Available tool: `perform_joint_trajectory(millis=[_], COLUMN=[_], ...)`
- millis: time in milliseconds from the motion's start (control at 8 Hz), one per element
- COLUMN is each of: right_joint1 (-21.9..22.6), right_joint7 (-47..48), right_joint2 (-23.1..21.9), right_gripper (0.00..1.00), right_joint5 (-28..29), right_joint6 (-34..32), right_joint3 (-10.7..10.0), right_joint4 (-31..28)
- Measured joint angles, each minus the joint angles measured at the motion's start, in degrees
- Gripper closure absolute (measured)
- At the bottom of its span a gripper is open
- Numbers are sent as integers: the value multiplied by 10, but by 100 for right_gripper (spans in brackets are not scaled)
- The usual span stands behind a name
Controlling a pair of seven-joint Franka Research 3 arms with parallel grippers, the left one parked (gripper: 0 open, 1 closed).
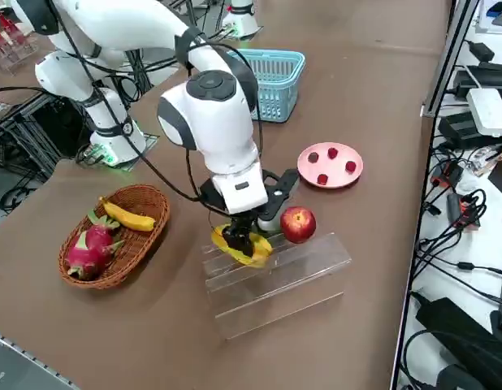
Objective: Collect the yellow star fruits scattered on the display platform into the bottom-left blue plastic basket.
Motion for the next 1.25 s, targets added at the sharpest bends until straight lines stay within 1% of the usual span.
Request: perform_joint_trajectory(millis=[125,250,500,625,750,875,1000,1125,1250], right_joint1=[0,0,2,6,17,31,49,75,115], right_joint7=[-1,-1,-1,-3,-3,12,50,101,167], right_joint2=[-3,-6,-11,-14,-19,-29,-48,-76,-104], right_gripper=[72,83,83,83,83,83,83,83,83], right_joint5=[0,0,0,0,0,0,0,1,5], right_joint6=[-7,-11,-15,-26,-53,-98,-156,-219,-274], right_joint3=[0,0,2,3,4,5,6,8,10], right_joint4=[0,0,1,4,11,23,35,40,40])
